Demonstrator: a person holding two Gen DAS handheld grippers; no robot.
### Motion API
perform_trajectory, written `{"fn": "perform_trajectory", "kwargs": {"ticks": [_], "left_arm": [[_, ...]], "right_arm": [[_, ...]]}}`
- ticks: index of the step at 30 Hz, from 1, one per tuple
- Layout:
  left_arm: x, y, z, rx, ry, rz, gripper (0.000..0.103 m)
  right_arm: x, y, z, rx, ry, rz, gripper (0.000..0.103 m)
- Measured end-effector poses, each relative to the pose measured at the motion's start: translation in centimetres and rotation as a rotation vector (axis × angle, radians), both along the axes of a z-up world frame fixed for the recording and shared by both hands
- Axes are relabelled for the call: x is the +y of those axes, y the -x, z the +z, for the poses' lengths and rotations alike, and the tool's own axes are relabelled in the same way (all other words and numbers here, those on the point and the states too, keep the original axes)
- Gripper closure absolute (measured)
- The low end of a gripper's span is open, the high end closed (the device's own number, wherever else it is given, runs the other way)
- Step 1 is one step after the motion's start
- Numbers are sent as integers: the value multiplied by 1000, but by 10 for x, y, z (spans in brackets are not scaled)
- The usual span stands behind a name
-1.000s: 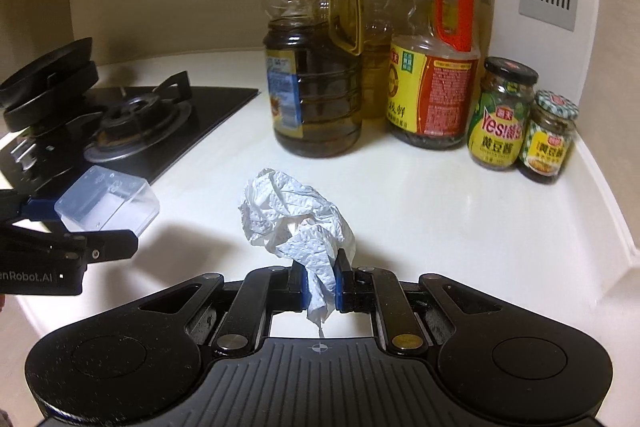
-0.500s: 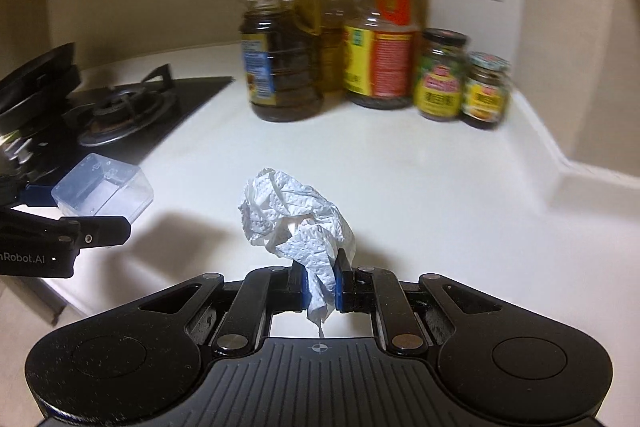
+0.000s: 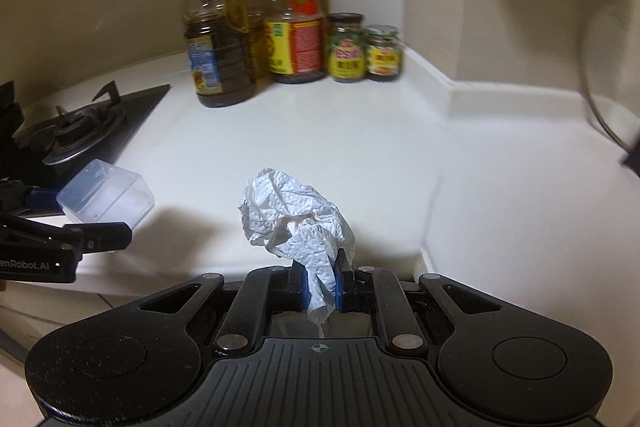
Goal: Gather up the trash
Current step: 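Carry the tissue and clear plastic box down over the wastebasket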
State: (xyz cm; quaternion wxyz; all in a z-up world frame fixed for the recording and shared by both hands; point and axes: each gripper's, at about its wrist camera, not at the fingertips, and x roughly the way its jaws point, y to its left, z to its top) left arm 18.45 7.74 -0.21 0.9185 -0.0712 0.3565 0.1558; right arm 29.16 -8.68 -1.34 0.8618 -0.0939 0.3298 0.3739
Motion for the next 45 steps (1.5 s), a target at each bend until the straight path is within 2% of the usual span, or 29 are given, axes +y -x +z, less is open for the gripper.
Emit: {"fn": "perform_trajectory", "kwargs": {"ticks": [6,18,37,45], "left_arm": [[-21,6,-3,5,20,-49,19],[-69,-1,-17,52,56,-134,19],[-89,-11,-41,126,86,-170,19],[-92,-10,-72,177,115,-182,19]], "right_arm": [[-31,17,-4,25,20,-49,91],[-59,28,-13,50,47,-2,91],[-72,38,-30,113,80,7,91],[-76,41,-61,165,139,-7,91]]}}
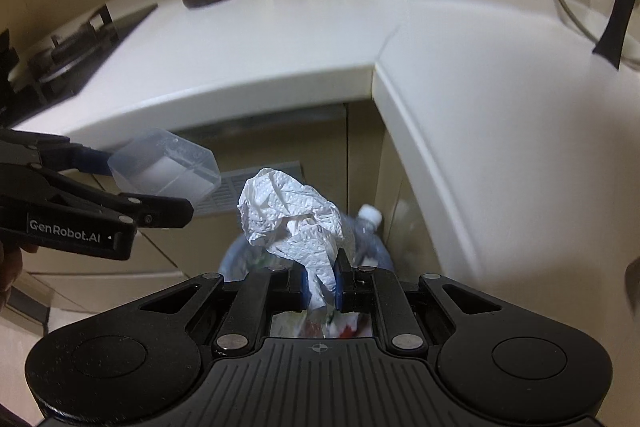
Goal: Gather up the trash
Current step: 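Carry the tissue and clear plastic box down over the wastebasket, then open the right tool to drop the tissue while the left tool drops the box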
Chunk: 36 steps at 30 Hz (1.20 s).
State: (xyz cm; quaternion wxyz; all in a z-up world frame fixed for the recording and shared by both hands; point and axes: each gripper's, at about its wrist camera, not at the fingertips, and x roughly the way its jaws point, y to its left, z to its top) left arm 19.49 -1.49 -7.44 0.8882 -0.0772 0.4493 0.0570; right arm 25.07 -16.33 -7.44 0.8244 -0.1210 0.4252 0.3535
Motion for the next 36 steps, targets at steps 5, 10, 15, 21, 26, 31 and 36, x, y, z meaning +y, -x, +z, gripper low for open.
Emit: {"fn": "perform_trajectory", "kwargs": {"ticks": [5,10,15,21,26,31,36], "left_arm": [[0,-2,-28,45,-6,-26,19],[6,-3,-59,98,-23,-53,19],[7,-5,-89,131,-62,-113,19],[6,-15,-123,168,-145,-232,19],[6,-26,-146,161,-187,-355,19],[-1,-35,-166,183,-319,-569,19],[-5,-39,-183,200,-358,-730,19]], "right_arm": [[0,1,-24,32,31,-11,91],[6,0,-49,56,64,0,91],[7,0,-76,90,106,-6,91],[7,1,-94,124,127,0,91],[12,-2,-110,143,135,-13,91],[19,-5,-122,149,132,-27,91],[26,-7,-133,151,132,-46,91]]}}
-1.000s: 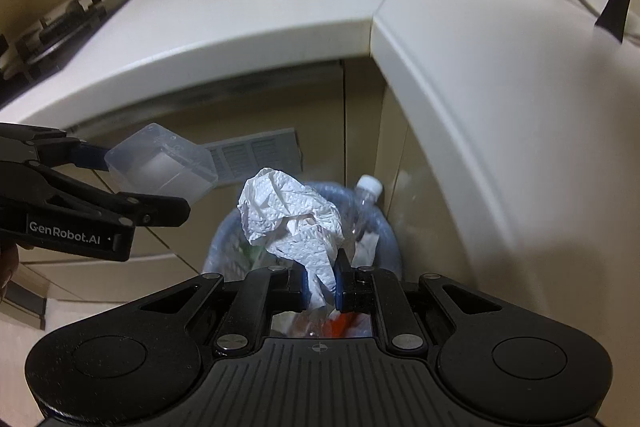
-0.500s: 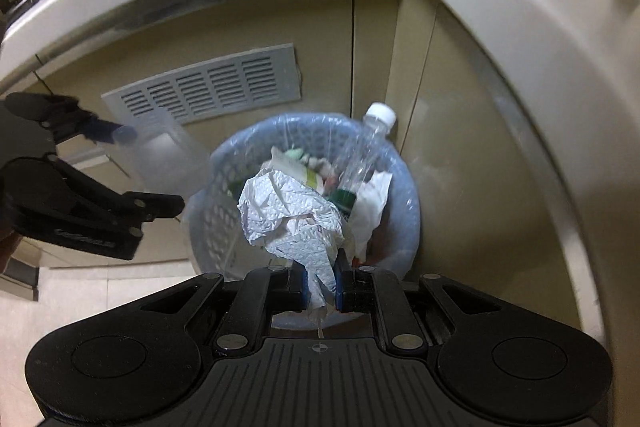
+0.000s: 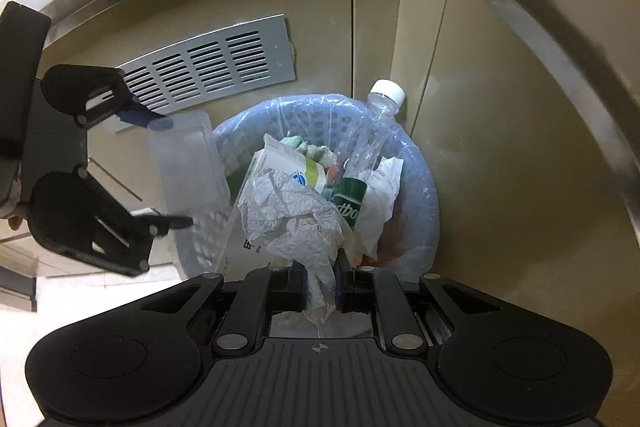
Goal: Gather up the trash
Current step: 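Open the right tool to drop the tissue while the left tool drops the box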
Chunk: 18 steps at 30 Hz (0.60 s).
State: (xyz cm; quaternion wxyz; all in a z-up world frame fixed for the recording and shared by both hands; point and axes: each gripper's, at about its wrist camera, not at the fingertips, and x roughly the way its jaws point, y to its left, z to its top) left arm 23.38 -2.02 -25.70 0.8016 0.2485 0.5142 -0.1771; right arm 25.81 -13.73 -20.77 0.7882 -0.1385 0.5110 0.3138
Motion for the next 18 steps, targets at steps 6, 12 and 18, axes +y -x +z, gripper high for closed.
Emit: {"fn": "perform_trajectory", "kwargs": {"ticks": [6,12,18], "left_arm": [[-5,-7,-12,28,41,-97,19],[-15,-15,-36,63,40,-154,19],[-11,-16,-37,60,61,-129,19]], "right_arm": [[11,-3,-10,24,-21,-32,91],[17,-6,-22,42,-25,-71,91],[20,-8,-26,77,-47,-95,91]]}}
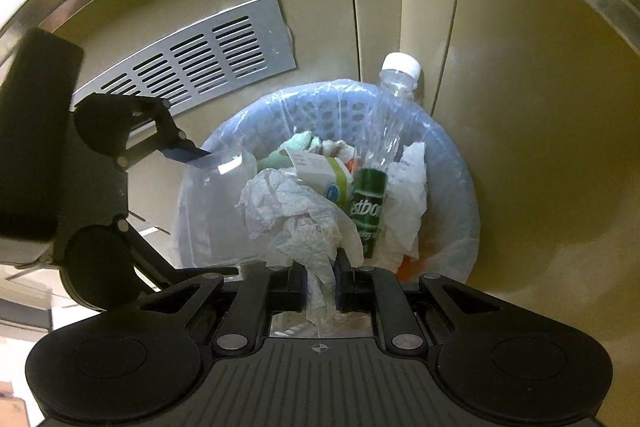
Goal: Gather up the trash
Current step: 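Open the right tool to drop the tissue while the left tool drops the box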
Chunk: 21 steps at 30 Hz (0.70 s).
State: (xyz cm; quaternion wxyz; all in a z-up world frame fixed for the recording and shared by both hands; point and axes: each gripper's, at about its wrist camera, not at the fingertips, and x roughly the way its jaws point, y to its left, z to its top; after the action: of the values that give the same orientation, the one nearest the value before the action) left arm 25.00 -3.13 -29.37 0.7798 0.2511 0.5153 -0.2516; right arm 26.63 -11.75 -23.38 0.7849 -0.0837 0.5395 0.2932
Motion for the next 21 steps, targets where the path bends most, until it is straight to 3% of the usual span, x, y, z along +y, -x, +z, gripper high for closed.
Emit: {"fn": "perform_trajectory", "kwargs": {"ticks": [10,11,13,21], "left_arm": [[16,5,16,-43,69,58,13],[17,8,20,-46,72,60,13],[19,9,25,-51,77,66,13],[24,22,44,-76,99,118,13]], "right_arm": [[3,0,-5,35,-37,-52,90],[4,0,-6,35,-38,-55,86],[3,-1,-6,37,-46,-67,57],[-2,3,0,16,-59,-76,53]]}}
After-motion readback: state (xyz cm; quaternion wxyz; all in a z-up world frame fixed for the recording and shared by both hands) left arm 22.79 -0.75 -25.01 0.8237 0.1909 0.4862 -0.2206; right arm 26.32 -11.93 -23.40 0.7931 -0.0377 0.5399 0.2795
